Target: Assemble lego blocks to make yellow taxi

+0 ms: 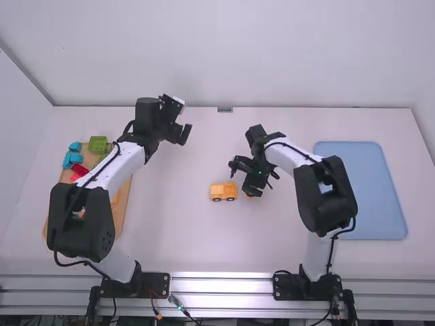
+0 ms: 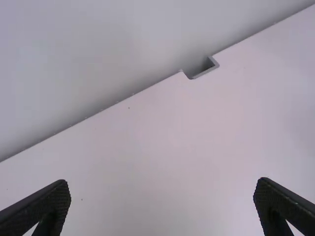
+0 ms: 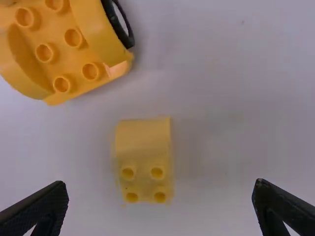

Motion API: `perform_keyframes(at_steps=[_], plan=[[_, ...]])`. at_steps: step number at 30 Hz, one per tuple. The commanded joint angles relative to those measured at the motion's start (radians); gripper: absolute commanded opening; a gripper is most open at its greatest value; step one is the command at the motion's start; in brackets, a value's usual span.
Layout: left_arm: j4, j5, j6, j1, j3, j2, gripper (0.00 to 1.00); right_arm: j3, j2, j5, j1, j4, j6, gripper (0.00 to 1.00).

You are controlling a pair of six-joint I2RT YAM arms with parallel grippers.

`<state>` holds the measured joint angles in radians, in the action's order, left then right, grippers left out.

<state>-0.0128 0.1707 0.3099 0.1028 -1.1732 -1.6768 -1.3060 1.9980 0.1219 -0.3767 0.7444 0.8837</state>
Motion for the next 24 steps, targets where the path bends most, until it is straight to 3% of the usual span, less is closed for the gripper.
perform_keyframes(at_steps=[1, 12, 14, 24], plan=[[0.008, -0.004, -0.007, 0.004, 0.005, 0.022, 0.99, 0.045, 0.013, 0.008, 0.003, -0.032, 0.006, 0.99], [0.016, -0.003, -0.007, 0.008, 0.005, 0.022, 0.99, 0.101, 0.013, -0.051, -0.011, -0.113, -0.049, 0.97], [0.02, -0.003, -0.007, 0.008, 0.005, 0.022, 0.99, 0.101, 0.013, -0.05, -0.011, -0.114, -0.049, 0.87], [0.023, -0.003, -0.007, 0.009, 0.005, 0.022, 0.99, 0.109, 0.013, 0.006, -0.011, -0.125, -0.046, 0.71]])
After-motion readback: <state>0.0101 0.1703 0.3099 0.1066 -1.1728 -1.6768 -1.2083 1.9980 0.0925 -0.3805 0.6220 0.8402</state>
